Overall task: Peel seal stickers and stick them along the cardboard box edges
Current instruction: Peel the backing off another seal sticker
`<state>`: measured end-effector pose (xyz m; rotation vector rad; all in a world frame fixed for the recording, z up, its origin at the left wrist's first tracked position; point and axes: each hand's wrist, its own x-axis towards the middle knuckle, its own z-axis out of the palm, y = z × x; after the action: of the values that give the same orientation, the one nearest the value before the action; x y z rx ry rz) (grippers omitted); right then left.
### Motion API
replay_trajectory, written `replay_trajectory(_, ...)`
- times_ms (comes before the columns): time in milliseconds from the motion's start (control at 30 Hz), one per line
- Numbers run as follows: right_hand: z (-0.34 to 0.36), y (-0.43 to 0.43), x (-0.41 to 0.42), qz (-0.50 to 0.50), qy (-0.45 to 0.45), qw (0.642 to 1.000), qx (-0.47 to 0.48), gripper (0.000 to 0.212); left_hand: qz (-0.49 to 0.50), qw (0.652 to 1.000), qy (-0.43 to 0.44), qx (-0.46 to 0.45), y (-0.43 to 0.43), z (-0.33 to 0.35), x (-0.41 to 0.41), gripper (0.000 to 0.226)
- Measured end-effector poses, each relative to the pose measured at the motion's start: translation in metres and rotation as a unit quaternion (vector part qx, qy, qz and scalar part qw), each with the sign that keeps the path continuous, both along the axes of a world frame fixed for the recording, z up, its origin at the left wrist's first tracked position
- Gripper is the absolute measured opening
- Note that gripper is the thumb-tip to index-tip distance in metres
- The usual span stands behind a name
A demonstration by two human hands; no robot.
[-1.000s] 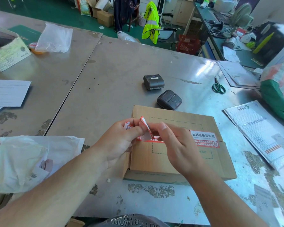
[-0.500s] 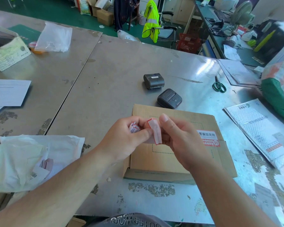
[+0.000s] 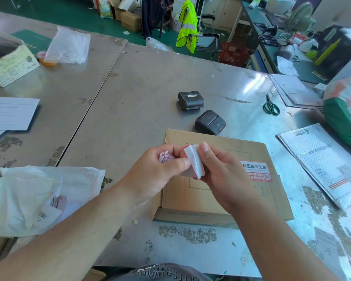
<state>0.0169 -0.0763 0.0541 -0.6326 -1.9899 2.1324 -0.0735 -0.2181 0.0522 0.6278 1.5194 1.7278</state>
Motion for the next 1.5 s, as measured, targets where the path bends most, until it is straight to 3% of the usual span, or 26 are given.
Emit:
replay_trajectory(233, 0.002, 0.002, -0.003, -0.056, -0.001, 0.994, -0.094, 0.044, 0.024, 0.99, -0.127, 0.05, -0.003, -0.013, -0.008, 0.011)
replay_trajectory(367, 0.009, 0.005, -0.005, -0.123, -0.016, 0.98, -0.157, 0.034, 0.041, 0.987, -0.143, 0.056, -0.007, -0.019, -0.015, 0.011)
replay_trajectory(633, 0.008, 0.002, -0.007, -0.132, -0.018, 0.984, -0.119, 0.033, 0.048, 0.992, -0.109, 0.033, -0.008, -0.019, -0.014, 0.022)
replay_trajectory(767, 0.003, -0.001, -0.008, -0.144, -0.033, 0.988, -0.052, 0.04, 0.057, 0.997, -0.059, 0.014, -0.007, -0.011, -0.008, 0.048)
replay_trajectory(933, 0.001, -0.01, -0.007, -0.123, -0.029, 0.992, -0.022, 0.041, 0.088, 0.995, 0.04, -0.034, -0.001, -0.003, -0.002, 0.04)
replay_trajectory(1033, 0.003, -0.012, -0.006, -0.114, -0.028, 0.993, -0.015, 0.041, 0.102, 0.994, 0.013, -0.022, 0.002, -0.007, -0.003, 0.019)
replay_trajectory(1367, -0.003, -0.003, -0.002, -0.16, -0.049, 0.985, -0.051, 0.041, 0.148, 0.981, -0.122, -0.022, 0.0, -0.018, -0.008, 0.01)
replay_trajectory(1500, 0.0, 0.0, 0.0, -0.177, -0.051, 0.98, -0.081, 0.034, 0.162, 0.977, -0.137, -0.011, -0.001, -0.019, -0.009, 0.023)
